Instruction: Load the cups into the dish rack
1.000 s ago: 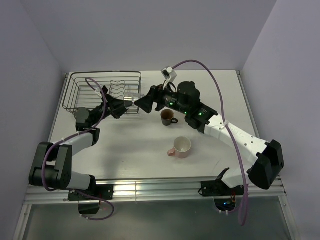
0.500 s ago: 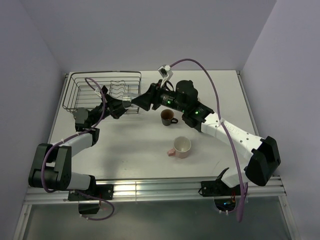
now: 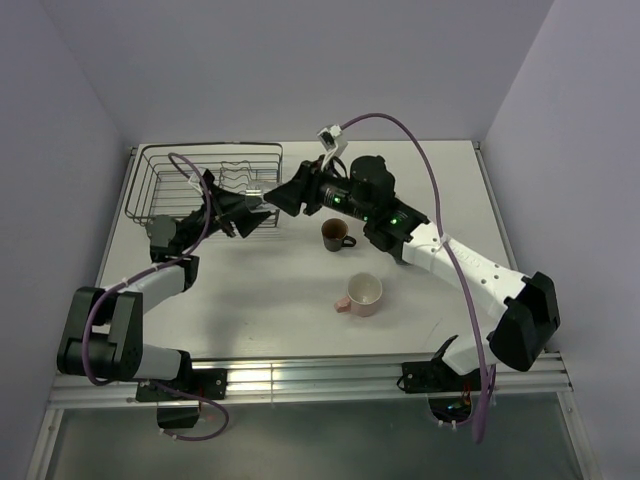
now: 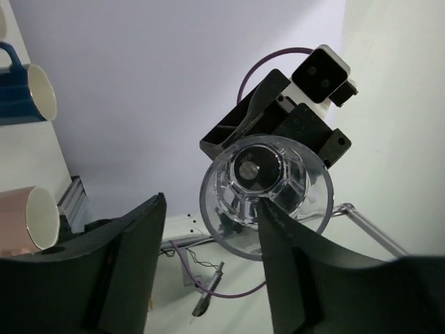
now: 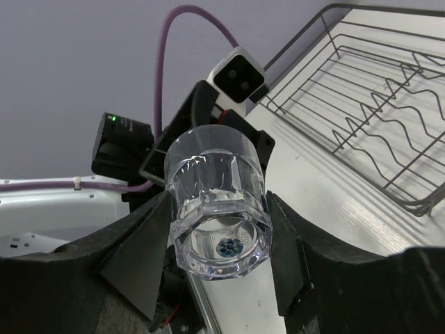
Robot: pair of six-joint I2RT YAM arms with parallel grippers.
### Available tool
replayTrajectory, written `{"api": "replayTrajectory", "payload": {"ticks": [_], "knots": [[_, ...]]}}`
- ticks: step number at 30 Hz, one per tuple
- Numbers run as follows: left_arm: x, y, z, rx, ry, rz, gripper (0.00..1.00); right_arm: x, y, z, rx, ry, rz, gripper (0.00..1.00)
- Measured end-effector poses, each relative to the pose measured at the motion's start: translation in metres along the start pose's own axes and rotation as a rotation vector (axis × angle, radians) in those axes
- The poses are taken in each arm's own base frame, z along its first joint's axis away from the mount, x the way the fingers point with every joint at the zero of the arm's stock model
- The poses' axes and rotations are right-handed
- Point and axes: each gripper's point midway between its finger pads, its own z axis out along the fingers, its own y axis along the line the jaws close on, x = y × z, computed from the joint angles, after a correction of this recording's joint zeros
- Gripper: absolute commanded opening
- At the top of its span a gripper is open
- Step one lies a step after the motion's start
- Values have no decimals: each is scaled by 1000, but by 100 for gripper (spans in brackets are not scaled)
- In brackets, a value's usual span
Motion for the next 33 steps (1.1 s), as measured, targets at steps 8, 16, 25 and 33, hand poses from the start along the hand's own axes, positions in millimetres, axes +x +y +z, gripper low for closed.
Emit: {"api": "replayTrajectory", "payload": {"ticks": [8, 16, 25, 33], "knots": [[-17, -29, 0, -22, -88, 315, 71, -36, 4, 1, 80, -47, -48, 0], [-81, -93, -17, -374, -501, 675, 70, -82, -34, 39, 297, -93, -106, 0], [-91, -60, -81, -773, -640, 770, 70, -25, -149, 114, 588, 130, -149, 0], [-82, -39, -109, -917, -633, 787, 71, 42, -214, 123, 710, 314, -198, 0]]}}
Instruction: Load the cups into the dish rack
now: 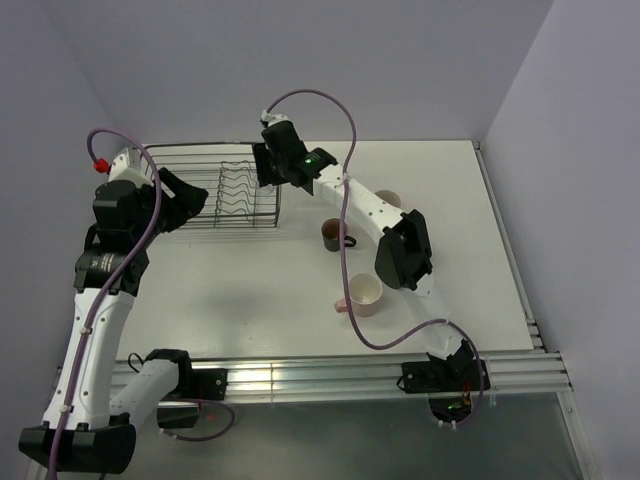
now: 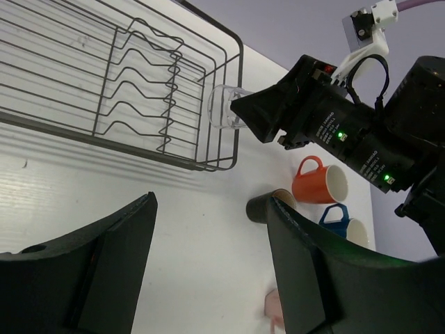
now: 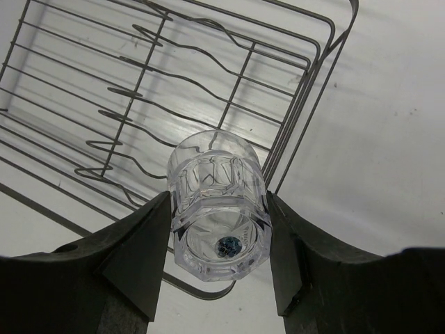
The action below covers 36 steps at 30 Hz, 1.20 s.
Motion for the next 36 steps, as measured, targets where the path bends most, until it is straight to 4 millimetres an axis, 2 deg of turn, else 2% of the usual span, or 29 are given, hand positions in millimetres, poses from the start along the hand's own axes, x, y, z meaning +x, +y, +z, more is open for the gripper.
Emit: {"api": "replayTrajectory", "payload": {"ticks": [8, 15, 22, 32, 36], "knots": [[4, 6, -9, -13, -6, 44, 70, 10, -2, 11, -1, 16, -34, 0], [15, 16, -5, -33, 22, 56, 70, 38, -2, 36, 7, 62, -85, 0], [20, 20, -3, -40, 35, 67, 70, 61, 14, 49, 6, 80, -160, 0], [27, 26, -1, -51, 52, 68, 70, 62, 11, 49, 33, 76, -192, 0], [28, 27, 0, -52, 54, 68, 71, 62, 9, 50, 44, 75, -198, 7]]}}
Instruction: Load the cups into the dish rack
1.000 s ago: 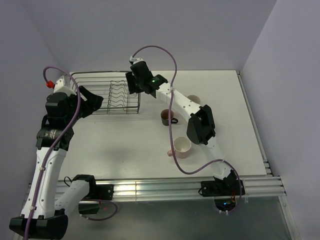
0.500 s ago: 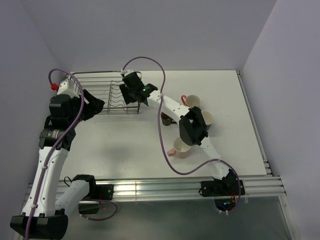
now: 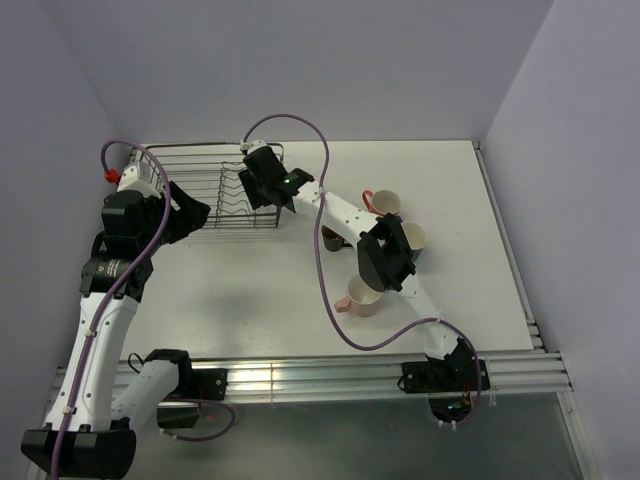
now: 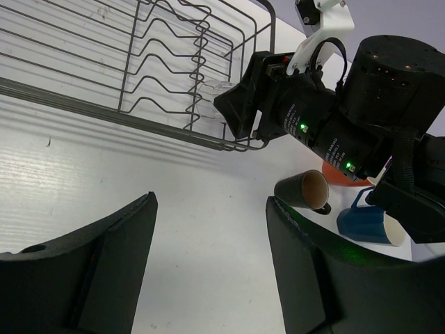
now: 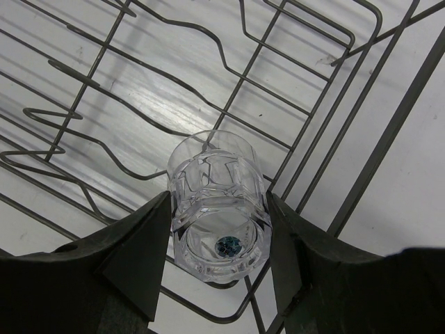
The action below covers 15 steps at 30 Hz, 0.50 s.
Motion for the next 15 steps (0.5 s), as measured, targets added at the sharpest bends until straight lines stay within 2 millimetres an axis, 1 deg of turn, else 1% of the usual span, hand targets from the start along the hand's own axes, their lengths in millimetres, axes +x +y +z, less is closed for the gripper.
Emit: {"api": "replayTrajectory", "payload": {"ticks": [5, 8, 9, 10, 11, 13, 14, 15], "knots": [[3, 2, 1, -3, 7, -1, 71, 0, -1, 0, 7, 1, -4, 16], [5, 3, 2, -4, 14, -1, 71, 0, -3, 0, 14, 1, -5, 28], [5, 3, 2, -3, 14, -1, 70, 0, -3, 0, 18, 1, -7, 34], [5, 2, 2, -3, 14, -1, 71, 0, -4, 0, 20, 1, -8, 37], [5, 2, 2, -2, 14, -1, 70, 0, -4, 0, 23, 0, -10, 44], [5, 2, 2, -2, 14, -2, 70, 0, -5, 0, 27, 0, -12, 50], [5, 2, 2, -2, 15, -1, 70, 0, -6, 0, 29, -1, -13, 55], [5, 2, 2, -1, 14, -1, 70, 0, -6, 0, 29, 0, -15, 57]]}}
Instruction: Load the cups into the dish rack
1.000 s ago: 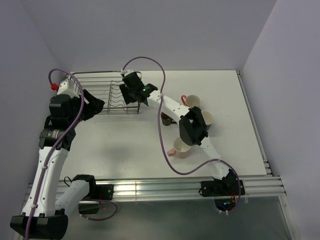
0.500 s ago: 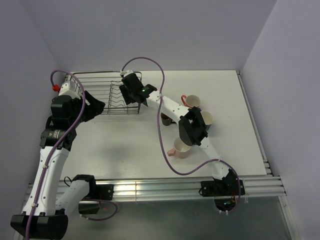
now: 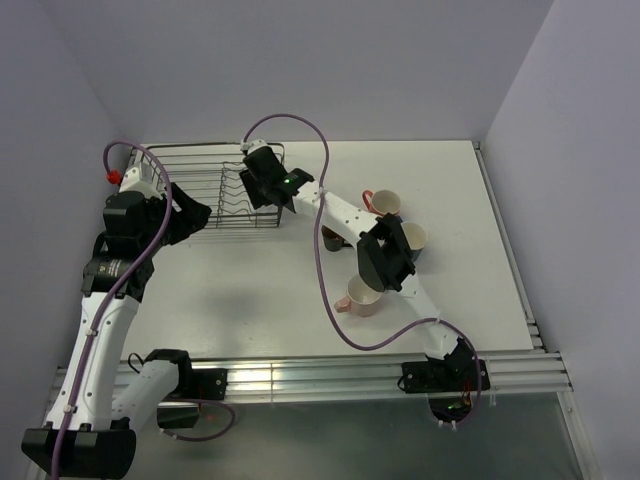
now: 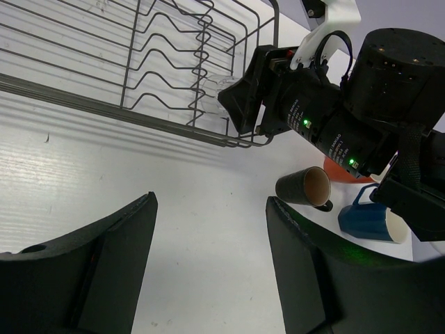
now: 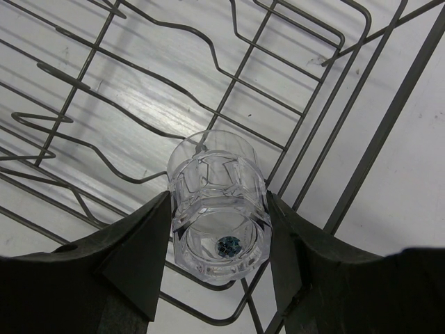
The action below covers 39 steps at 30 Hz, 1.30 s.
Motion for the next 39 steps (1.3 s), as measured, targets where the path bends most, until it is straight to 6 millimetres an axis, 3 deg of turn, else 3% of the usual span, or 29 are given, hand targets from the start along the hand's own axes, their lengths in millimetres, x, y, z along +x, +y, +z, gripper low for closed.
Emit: {"api": "replayTrajectory", "payload": {"ticks": [5, 10, 25, 31, 39], "knots": [[0, 0, 0, 0, 0, 0, 70, 0, 2, 0, 1, -3, -8, 70], [0, 0, 0, 0, 0, 0, 70, 0, 3, -1, 6, -5, -18, 75], [1, 1, 1, -2, 3, -1, 71, 1, 6, -2, 12, -8, -35, 76], [1, 1, 1, -2, 3, 0, 70, -9, 6, -11, 19, -33, -39, 77], [2, 2, 1, -4, 4, 2, 71, -22, 2, -24, 33, -56, -33, 68]]}}
